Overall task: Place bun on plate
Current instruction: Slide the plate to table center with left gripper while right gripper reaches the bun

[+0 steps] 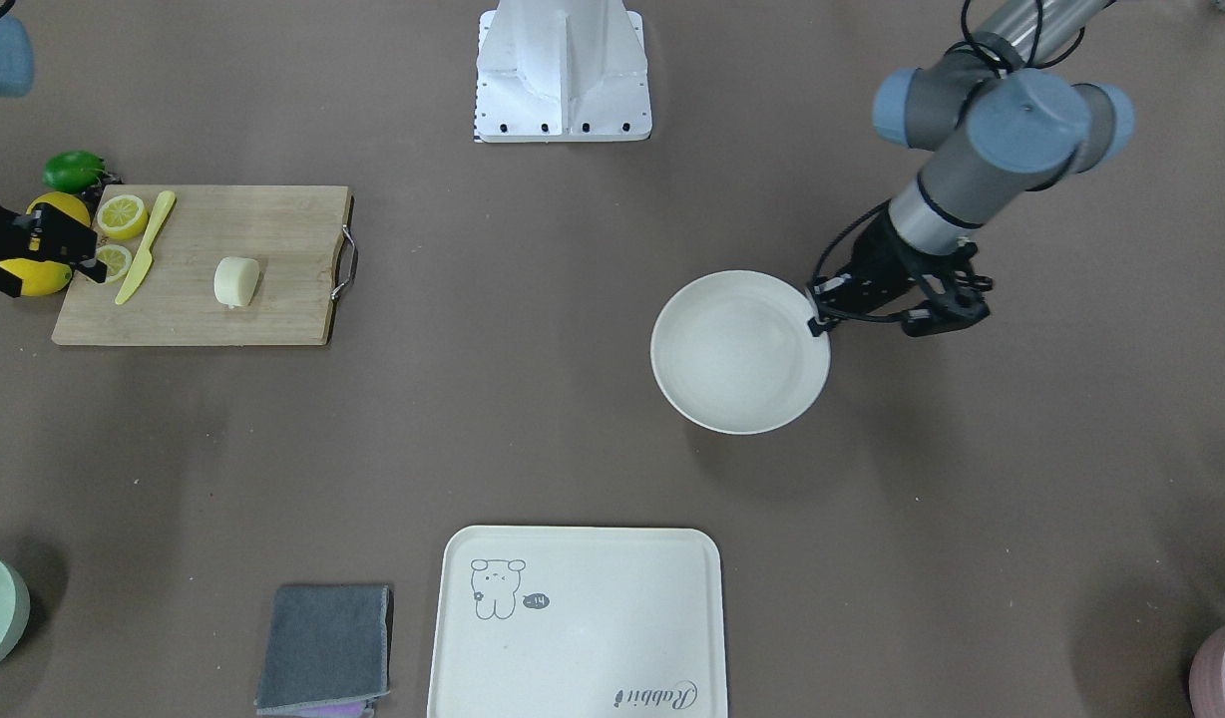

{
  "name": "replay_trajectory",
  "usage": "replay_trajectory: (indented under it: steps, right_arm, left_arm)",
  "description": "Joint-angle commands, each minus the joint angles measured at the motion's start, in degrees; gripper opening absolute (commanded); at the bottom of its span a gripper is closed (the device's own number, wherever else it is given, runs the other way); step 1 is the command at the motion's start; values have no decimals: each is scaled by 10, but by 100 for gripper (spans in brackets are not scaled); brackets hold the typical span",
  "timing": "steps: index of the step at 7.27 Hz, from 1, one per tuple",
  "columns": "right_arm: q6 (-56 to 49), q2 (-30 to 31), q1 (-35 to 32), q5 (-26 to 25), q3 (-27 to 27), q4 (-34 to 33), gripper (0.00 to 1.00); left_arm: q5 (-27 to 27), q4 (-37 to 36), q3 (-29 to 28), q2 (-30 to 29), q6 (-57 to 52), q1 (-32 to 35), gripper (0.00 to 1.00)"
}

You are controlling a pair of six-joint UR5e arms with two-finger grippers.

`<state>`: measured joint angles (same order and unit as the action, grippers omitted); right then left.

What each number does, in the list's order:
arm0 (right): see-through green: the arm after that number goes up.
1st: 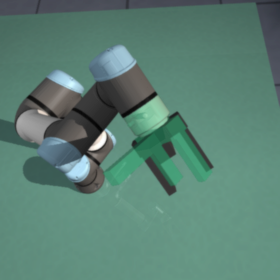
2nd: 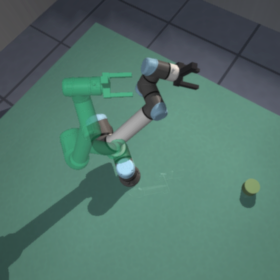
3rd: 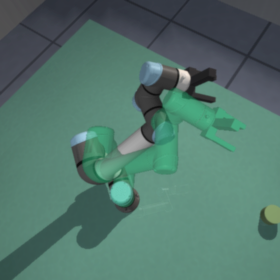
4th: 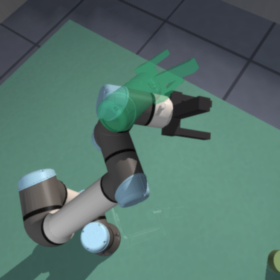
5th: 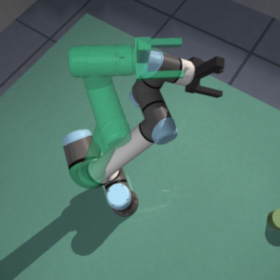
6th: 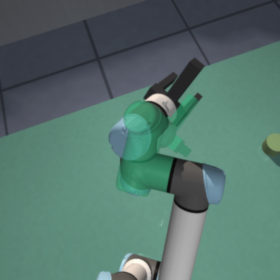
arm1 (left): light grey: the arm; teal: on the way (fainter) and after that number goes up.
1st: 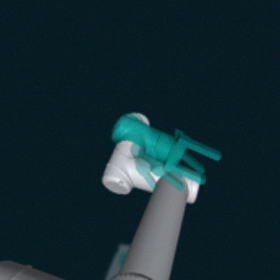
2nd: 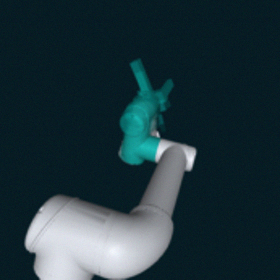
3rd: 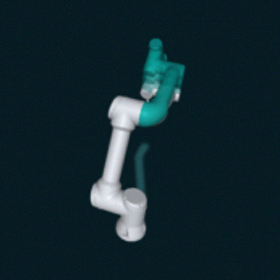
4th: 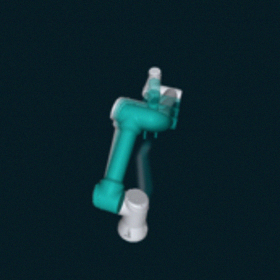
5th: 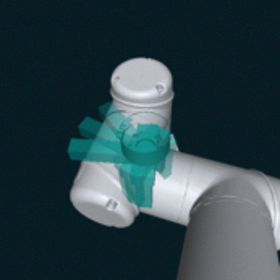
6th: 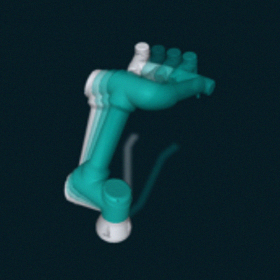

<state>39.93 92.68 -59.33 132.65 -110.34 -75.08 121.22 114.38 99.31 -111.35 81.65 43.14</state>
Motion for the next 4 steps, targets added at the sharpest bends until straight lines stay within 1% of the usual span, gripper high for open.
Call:
replay_trajectory:
  steps: [1,2,4]
  right_arm:
    - [129,12,87,-53,0,63,100]
    - [168,8,108,-56,0,69,100]
    - [214,6,158,-86,0,72,100]
  left_arm:
    - [-81,-24,-18,-71,60,-98,0]
    - [-97,-25,-22,-86,81,-117,0]
    - [-128,-24,-39,-107,95,-151,0]
